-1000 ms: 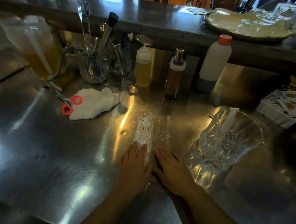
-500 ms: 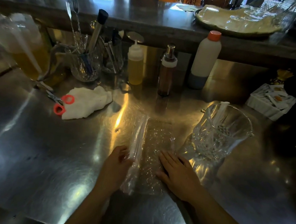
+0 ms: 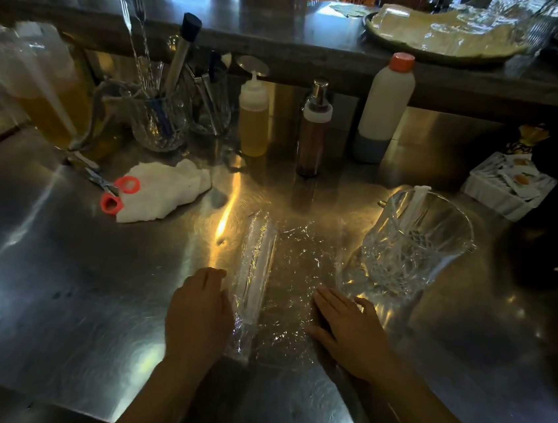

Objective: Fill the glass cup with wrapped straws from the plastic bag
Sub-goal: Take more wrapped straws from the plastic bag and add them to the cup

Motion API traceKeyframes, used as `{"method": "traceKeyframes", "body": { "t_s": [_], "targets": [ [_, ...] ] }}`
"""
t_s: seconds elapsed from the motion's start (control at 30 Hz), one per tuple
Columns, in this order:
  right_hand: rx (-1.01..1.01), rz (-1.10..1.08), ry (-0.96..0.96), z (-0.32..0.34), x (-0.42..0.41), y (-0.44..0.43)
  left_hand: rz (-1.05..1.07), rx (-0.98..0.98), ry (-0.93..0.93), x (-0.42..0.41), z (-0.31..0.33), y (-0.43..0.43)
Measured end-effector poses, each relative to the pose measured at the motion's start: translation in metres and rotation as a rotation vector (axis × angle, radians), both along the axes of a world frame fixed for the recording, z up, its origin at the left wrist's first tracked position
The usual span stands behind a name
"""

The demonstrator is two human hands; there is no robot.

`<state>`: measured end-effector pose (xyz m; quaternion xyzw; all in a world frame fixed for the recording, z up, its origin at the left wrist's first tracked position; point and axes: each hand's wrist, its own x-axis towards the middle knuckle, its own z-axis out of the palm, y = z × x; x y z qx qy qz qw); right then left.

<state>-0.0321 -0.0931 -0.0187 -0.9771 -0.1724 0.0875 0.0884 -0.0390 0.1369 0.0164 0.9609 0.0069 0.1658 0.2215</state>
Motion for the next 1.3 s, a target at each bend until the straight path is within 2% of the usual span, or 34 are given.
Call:
{"method": "traceKeyframes", "body": {
  "t_s": [0.13, 0.23, 0.3, 0.37, 0.47, 0.53, 0.77, 0.83, 0.97, 1.0, 1.13, 1.2, 1.3],
  "targets": [
    [0.06, -0.053, -0.188, 0.019, 0.011, 0.015, -0.234, 0.107, -0.035, 0.011, 0.003, -0.024],
    [0.009, -0.103, -0.335, 0.021, 0.012, 0.034, -0.212, 0.219, 0.043, 0.019, -0.009, -0.039],
    [0.046, -0.099, -0.427, 0.02, 0.01, 0.044, -0.187, 0.3, 0.152, 0.025, -0.02, -0.042],
    [0.11, -0.054, -0.42, 0.011, 0.01, 0.047, -0.164, 0.331, 0.272, 0.031, -0.033, -0.039],
    [0.123, 0.013, -0.225, -0.008, 0.01, 0.044, -0.156, 0.301, 0.355, 0.035, -0.041, -0.034],
    [0.115, 0.021, -0.124, -0.022, 0.01, 0.041, -0.17, 0.23, 0.377, 0.038, -0.04, -0.03],
    [0.07, 0.006, -0.174, -0.032, 0.011, 0.038, -0.216, -0.189, 0.353, 0.046, -0.028, -0.003],
    [0.076, -0.013, -0.186, -0.029, 0.009, 0.039, -0.149, -0.308, 0.348, 0.051, -0.024, 0.005],
    [0.112, -0.014, -0.174, -0.032, 0.008, 0.037, 0.03, -0.734, 0.442, 0.06, -0.019, 0.03],
    [0.123, -0.012, -0.172, -0.033, 0.009, 0.037, 0.052, -0.784, 0.447, 0.061, -0.021, 0.039],
    [0.127, 0.001, -0.158, -0.032, 0.009, 0.035, 0.122, -0.802, 0.415, 0.058, -0.026, 0.06],
    [0.117, 0.025, -0.113, -0.03, 0.01, 0.031, 0.141, -0.746, 0.409, 0.057, -0.025, 0.063],
    [0.1, 0.05, -0.054, -0.023, 0.009, 0.02, 0.181, -0.396, 0.308, 0.051, -0.015, 0.06]
  ]
}}
